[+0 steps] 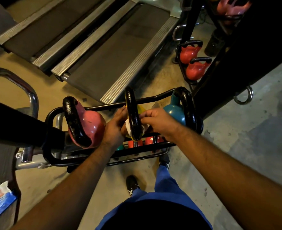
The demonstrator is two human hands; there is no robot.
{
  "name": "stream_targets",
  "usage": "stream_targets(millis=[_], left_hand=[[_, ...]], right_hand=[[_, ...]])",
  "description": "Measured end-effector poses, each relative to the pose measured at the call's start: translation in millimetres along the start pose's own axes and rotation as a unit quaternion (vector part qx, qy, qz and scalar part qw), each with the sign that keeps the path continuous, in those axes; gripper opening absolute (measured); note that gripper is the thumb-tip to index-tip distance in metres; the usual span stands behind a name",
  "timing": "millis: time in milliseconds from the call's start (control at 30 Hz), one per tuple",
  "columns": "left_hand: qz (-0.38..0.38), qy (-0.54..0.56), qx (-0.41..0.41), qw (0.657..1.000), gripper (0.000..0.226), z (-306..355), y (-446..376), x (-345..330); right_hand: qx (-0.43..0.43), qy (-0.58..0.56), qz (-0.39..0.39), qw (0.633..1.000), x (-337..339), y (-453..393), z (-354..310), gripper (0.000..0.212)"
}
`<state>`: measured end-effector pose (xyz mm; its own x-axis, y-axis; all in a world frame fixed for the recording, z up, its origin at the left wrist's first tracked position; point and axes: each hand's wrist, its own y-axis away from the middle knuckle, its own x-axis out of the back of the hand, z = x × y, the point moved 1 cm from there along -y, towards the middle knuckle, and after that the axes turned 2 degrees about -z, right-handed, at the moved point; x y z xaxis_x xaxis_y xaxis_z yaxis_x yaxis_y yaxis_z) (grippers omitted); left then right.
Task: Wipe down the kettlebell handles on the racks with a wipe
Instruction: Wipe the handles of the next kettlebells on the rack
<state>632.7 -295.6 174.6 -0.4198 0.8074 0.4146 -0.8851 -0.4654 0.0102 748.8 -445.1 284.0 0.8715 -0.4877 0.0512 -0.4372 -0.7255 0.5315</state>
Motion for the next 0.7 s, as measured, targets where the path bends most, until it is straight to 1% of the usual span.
stream_targets(millis=[67,100,133,200,300,400,467,567,700], left_hand=[[0.008,0.007,0.009,1.000,0.055,4.4,0.4,-1.4],[0.010,0.019,0.015,1.000,0.054,5.1,0.7,-2.6],[0.008,0.034,0.025,0.999,0.053,7.0,0.7,-2.6],[0.000,0.058,0.042,0.997,0.051,8.4,-0.6,-0.7],[-0.011,0.046,0.046,0.998,0.050,12.0,-1.5,3.3],[-0.016,0.040,0.073,0.996,0.055,15.3,-0.7,5.0],[-0.015,0.029,0.084,0.996,0.058,15.6,-0.3,6.6],[-0.008,0.013,0.075,0.997,0.054,24.2,1.9,8.4],[-0.004,-0.017,0.052,0.998,0.053,35.0,7.2,9.4]], right_hand=[[0.002,0.028,-0.001,1.000,0.3,2.5,-1.2,0.014],[0.004,0.035,0.013,0.999,-0.1,3.7,-2.0,0.013],[0.008,0.035,0.038,0.999,-0.9,5.2,-3.4,0.011],[0.016,0.008,0.118,0.993,-2.2,5.0,-3.5,0.012],[0.008,-0.049,0.229,0.972,-1.7,1.6,-1.6,0.015],[0.019,-0.111,0.284,0.952,-1.0,2.8,-2.5,0.010],[0.031,-0.154,0.295,0.943,-1.5,6.9,-4.0,0.011],[0.037,-0.229,0.272,0.934,-3.5,12.4,-5.9,0.009],[0.046,-0.243,0.282,0.927,-6.2,19.0,-7.0,0.005]])
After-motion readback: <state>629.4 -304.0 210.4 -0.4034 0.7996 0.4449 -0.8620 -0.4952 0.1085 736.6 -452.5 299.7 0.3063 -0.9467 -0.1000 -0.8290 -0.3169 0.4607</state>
